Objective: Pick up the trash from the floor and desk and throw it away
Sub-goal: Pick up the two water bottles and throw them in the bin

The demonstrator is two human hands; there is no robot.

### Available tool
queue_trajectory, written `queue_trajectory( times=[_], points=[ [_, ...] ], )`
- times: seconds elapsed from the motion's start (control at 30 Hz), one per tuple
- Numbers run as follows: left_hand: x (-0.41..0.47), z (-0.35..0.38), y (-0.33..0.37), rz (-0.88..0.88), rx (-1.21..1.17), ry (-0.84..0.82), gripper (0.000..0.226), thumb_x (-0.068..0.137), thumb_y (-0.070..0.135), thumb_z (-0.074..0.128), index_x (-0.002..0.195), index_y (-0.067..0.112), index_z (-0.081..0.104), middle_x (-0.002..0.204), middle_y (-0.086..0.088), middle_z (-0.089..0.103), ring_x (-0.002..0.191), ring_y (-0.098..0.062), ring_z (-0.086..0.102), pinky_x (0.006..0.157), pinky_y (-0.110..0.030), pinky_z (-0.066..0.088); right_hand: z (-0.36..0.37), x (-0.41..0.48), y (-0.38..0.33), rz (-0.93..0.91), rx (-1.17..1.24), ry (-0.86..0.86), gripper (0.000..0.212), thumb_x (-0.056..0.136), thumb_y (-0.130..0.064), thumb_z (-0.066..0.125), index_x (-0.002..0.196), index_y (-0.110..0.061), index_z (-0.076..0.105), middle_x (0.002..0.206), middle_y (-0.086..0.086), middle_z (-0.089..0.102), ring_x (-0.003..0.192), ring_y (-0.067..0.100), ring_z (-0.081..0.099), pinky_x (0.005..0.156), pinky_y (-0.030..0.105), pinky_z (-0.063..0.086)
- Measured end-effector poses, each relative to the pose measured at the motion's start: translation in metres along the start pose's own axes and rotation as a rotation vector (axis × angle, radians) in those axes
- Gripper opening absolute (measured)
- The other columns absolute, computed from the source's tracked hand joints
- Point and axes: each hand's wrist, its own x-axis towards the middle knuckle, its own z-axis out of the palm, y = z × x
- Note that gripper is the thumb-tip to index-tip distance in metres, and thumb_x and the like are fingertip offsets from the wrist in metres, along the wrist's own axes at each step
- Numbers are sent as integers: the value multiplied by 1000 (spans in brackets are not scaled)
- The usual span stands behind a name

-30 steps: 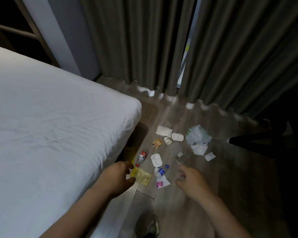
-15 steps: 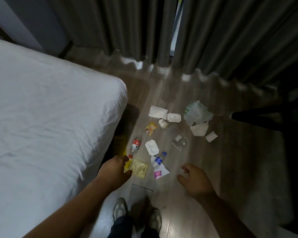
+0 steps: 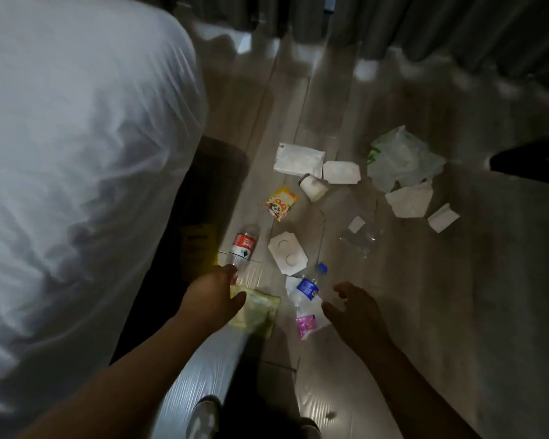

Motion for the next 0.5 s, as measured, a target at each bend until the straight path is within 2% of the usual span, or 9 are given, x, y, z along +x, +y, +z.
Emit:
queue_trajectory(
  times=[0.1,0.23,0.37,0.5],
  points=[
    [49,63,-33,12,31,13,57,85,38,63,135,18,46,126,-6,57,107,-22,59,87,-32,50,53,57,38,3,7,22,51,86,-29,67,132,-14,49,127,7,55,97,9,49,81,20,37],
    [102,138,-71,15,41,58,61,84,39,65,134,13,45,126,-11,54,109,-25,56,88,-31,46,114,121,80,12,4,41,60,84,-30,70,136,-12,43,131,9,51,111,18,53,84,22,39],
    [149,180,-93,-11,-8,100,83,77,42,72,142,11,31,138,-13,41,120,-30,47,95,-35,42,151,169,107,-32,-17,91,68,82,-32,71,138,-12,38,135,11,44,114,20,50,85,20,35],
    [185,194,-103,-37,34,175,92,71,43,76,144,14,27,139,-12,33,123,-33,42,100,-39,41,171,193,118,-84,64,181,84,76,-33,78,142,-10,31,134,13,37,114,27,49,93,31,42]
  ],
)
